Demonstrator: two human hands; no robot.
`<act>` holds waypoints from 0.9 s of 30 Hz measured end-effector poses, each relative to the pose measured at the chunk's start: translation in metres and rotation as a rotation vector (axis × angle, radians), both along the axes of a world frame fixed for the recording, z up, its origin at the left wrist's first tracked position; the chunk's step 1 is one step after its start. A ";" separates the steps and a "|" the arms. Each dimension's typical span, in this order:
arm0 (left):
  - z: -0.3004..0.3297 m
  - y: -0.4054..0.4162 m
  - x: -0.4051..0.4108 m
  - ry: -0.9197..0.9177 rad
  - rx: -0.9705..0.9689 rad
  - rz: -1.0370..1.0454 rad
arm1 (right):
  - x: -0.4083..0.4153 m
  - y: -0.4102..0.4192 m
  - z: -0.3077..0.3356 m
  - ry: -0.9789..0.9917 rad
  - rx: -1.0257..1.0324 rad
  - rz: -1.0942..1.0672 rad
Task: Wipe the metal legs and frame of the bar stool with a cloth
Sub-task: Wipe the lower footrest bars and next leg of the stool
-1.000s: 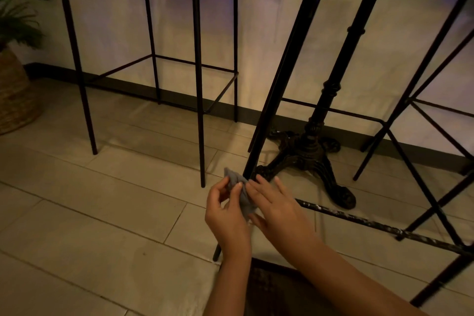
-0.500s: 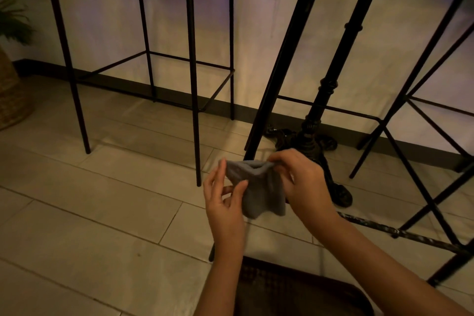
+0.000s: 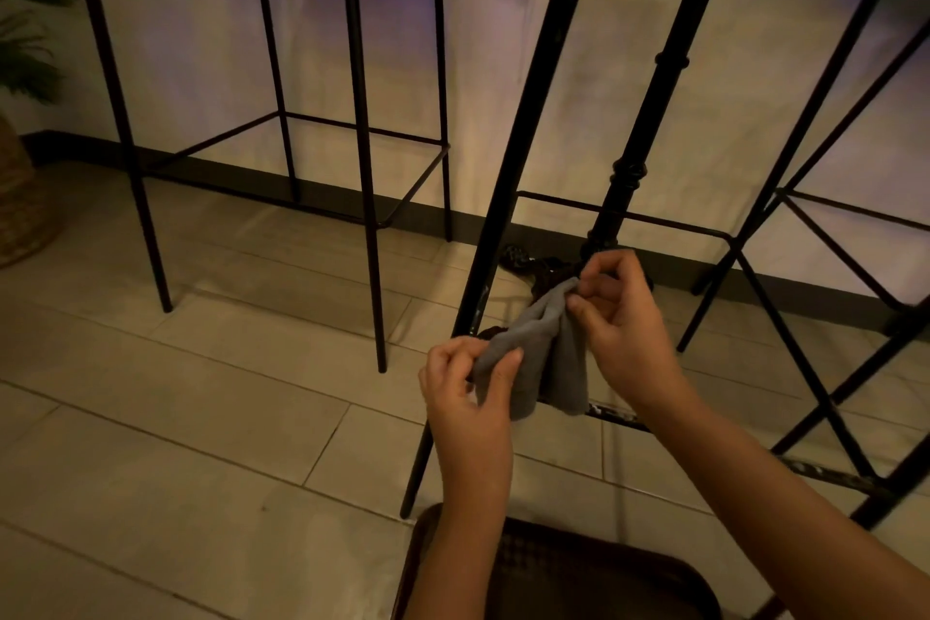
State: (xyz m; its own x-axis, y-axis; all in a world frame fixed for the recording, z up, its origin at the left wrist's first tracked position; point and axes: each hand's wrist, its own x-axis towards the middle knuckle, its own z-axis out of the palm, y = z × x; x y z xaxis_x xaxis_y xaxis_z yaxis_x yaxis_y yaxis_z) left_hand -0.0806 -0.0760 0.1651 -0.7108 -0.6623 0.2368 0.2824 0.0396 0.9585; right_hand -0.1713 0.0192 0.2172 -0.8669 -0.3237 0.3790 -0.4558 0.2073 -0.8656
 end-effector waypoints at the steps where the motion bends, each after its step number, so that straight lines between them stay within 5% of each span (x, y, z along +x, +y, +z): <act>1: 0.003 0.006 0.000 0.007 -0.003 -0.009 | -0.003 0.004 0.001 -0.017 -0.001 0.006; 12: 0.037 0.046 -0.029 -0.027 0.004 0.025 | -0.001 0.042 -0.008 -0.199 0.163 -0.104; 17: 0.041 0.051 -0.035 -0.039 0.069 -0.046 | 0.005 0.031 -0.007 -0.398 -0.037 -0.038; 21: 0.035 0.045 -0.036 -0.036 0.037 -0.023 | -0.003 0.017 -0.007 -0.370 -0.047 -0.052; 27: 0.009 0.010 -0.020 0.017 -0.174 0.283 | -0.026 0.000 -0.005 -0.221 -0.002 -0.125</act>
State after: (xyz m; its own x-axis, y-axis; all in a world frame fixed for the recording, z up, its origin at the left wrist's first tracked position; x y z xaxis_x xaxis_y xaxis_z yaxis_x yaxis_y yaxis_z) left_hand -0.1007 -0.0659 0.1743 -0.4989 -0.7816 0.3744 0.2530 0.2819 0.9255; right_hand -0.1975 0.0196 0.2120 -0.9620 -0.2083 0.1764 -0.2264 0.2484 -0.9418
